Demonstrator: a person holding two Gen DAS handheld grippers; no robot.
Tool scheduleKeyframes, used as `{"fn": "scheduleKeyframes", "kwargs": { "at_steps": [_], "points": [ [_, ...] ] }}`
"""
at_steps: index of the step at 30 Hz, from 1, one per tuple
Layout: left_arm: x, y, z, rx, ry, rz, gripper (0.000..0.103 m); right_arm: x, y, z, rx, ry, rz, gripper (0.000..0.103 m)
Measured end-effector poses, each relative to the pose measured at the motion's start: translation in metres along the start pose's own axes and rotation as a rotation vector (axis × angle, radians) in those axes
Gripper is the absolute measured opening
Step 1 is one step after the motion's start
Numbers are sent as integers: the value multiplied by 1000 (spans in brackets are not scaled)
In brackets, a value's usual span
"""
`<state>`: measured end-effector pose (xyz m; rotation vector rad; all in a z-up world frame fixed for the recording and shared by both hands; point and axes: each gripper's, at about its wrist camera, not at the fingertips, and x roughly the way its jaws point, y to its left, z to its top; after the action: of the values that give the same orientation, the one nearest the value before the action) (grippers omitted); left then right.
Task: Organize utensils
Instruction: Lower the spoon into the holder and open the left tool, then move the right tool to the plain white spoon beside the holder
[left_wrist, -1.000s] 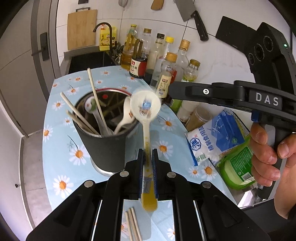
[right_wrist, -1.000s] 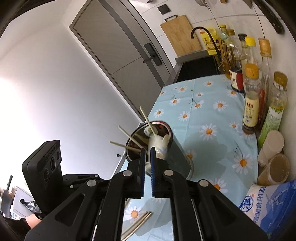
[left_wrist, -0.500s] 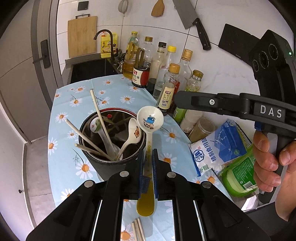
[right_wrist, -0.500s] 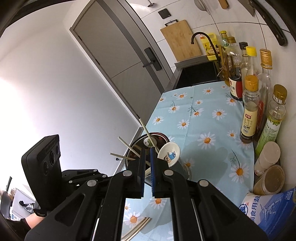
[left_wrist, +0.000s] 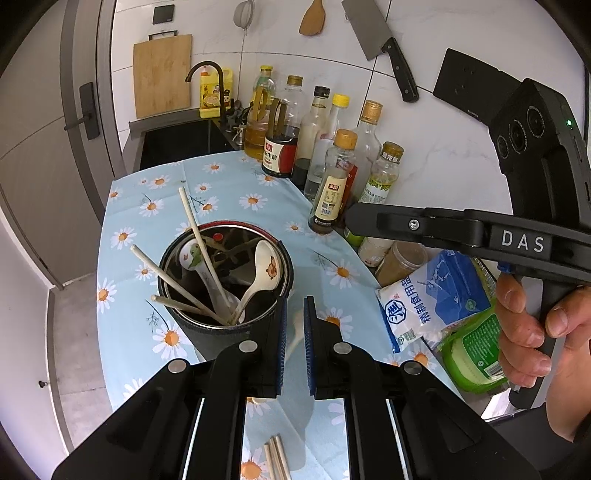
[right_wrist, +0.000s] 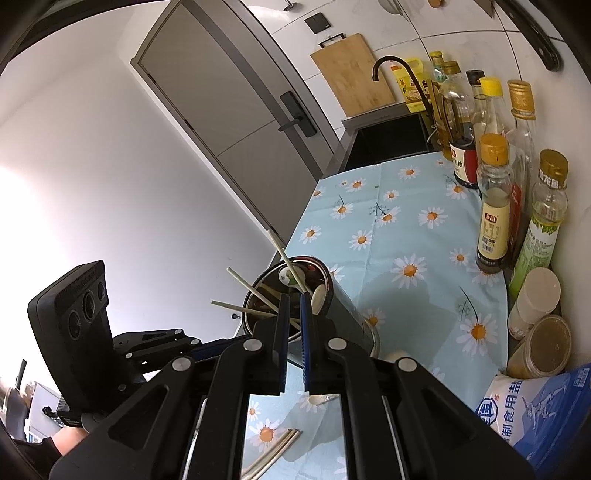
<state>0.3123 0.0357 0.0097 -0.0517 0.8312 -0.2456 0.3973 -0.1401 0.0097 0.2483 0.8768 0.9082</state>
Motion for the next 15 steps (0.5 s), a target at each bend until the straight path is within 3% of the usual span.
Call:
{"fn": "scheduleKeyframes", "kwargs": {
  "at_steps": [15],
  "points": [
    [3, 3, -15, -24, 23, -4, 8, 6, -15, -13, 68, 34, 0, 14]
  ]
}}
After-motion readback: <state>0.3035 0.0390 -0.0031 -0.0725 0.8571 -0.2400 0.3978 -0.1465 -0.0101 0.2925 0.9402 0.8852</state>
